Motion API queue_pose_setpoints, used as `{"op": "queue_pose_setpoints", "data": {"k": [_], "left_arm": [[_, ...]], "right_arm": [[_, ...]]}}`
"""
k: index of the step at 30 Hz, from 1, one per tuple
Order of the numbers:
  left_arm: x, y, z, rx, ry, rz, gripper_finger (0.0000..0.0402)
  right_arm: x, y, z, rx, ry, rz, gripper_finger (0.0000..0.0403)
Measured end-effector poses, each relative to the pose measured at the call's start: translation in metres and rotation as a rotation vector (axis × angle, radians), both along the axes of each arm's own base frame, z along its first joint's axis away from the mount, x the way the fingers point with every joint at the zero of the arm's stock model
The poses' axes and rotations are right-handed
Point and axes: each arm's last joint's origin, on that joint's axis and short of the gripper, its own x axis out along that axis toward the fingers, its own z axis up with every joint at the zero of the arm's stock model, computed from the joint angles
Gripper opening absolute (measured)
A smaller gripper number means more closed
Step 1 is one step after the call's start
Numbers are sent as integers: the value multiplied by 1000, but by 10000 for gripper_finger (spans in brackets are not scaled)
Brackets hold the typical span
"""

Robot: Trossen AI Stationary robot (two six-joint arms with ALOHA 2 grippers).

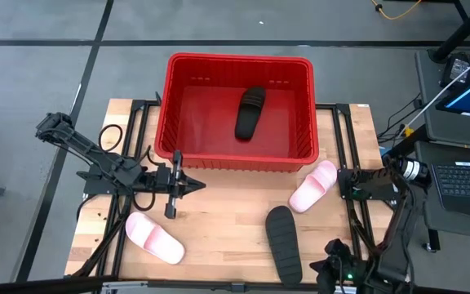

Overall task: Pick and place slides into bin
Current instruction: Put the black slide into the red bin

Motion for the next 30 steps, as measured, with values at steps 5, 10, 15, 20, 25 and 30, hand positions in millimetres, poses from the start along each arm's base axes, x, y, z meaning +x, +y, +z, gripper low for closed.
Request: {"op": "queue_pose_setpoints", "data": {"k": [5,10,15,20,25,30], "left_arm": [[0,0,3,-15,-29,0,1],[0,0,3,-16,-29,2,3],[0,0,3,-16,-29,4,1],[0,0,3,-16,-29,4,2],[0,0,3,-15,-28,4,3],[0,0,3,-15,-27,4,1]], "right_arm": [[-2,-6,-14,-4,-4,-2,2],[-9,-26,-11,4,-11,-5,2],[-20,-57,-9,72,-40,5,2],[-28,-79,-25,185,-128,102,2],[-31,-89,-47,347,-267,169,5],[-33,-101,-69,395,-293,155,16]]}}
